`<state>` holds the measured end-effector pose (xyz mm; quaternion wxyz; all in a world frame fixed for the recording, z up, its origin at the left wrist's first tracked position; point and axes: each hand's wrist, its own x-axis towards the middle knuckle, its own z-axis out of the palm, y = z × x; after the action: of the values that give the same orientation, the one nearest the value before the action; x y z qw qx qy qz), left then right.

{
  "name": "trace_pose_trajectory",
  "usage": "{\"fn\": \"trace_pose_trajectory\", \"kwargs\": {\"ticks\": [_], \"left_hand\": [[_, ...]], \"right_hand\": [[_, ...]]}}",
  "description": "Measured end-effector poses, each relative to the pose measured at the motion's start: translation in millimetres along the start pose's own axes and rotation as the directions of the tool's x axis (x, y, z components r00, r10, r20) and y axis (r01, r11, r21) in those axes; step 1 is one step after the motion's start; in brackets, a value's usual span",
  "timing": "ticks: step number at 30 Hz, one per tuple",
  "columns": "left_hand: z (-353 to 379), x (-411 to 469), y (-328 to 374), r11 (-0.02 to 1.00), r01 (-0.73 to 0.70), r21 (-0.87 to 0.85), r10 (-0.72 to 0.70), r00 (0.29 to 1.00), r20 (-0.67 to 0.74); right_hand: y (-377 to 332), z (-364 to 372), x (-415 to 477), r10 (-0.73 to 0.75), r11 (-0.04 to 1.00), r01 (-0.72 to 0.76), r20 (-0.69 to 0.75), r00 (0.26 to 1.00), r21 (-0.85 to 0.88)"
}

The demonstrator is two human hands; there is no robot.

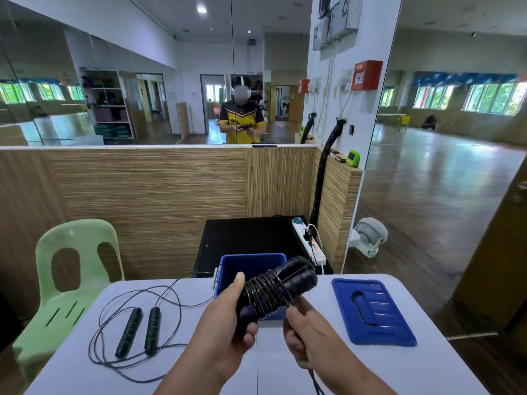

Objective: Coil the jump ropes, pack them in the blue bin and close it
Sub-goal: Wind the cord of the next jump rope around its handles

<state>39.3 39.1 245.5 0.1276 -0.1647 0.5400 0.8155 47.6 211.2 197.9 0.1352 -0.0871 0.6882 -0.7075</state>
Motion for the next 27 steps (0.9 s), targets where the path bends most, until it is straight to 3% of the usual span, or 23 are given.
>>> {"fn": "trace_pose_trajectory", "kwargs": {"ticks": [4, 8, 12, 17, 18, 20, 22, 24, 27], "left_hand": [[-6, -6, 10, 0.975, -0.131, 0.180, 0.109, 0.986, 0.125], [-12, -2, 17, 0.860, -0.323, 0.394, 0.270, 0.945, 0.185], [-11, -4, 26, 0.805, -0.353, 0.477, 0.225, 0.925, 0.305], [-5, -5, 25, 0.715, -0.420, 0.558, 0.290, 0.905, 0.310], [-6, -3, 22, 0.615, -0.465, 0.637, 0.315, 0.885, 0.343], [-11, 1, 17, 0.257, -0.512, 0.820, 0.338, 0.842, 0.419], [-11, 2, 15, -0.074, -0.543, 0.837, 0.368, 0.765, 0.529], [-12, 6, 15, -0.207, -0.558, 0.803, 0.379, 0.711, 0.592], [-13, 10, 14, -0.306, -0.585, 0.751, 0.401, 0.636, 0.659]], "right_hand": [[1, -16, 1, 0.043, 0.999, -0.042, 0.041, 0.998, -0.008], [3, -15, 0, -0.023, 0.998, 0.021, 0.041, 0.999, 0.051], [7, -11, 0, -0.051, 0.997, 0.051, -0.002, 0.999, 0.049], [13, 3, 1, -0.073, 0.997, 0.075, -0.118, 0.990, 0.019], [15, 7, 0, -0.070, 0.997, 0.076, -0.153, 0.986, 0.034], [15, 12, -3, -0.058, 0.994, 0.076, -0.223, 0.973, 0.072], [16, 17, -6, -0.045, 0.991, 0.074, -0.249, 0.967, 0.108], [16, 19, -7, -0.044, 0.993, 0.070, -0.262, 0.964, 0.091], [14, 20, -5, -0.053, 0.995, 0.075, -0.275, 0.960, 0.067]]}}
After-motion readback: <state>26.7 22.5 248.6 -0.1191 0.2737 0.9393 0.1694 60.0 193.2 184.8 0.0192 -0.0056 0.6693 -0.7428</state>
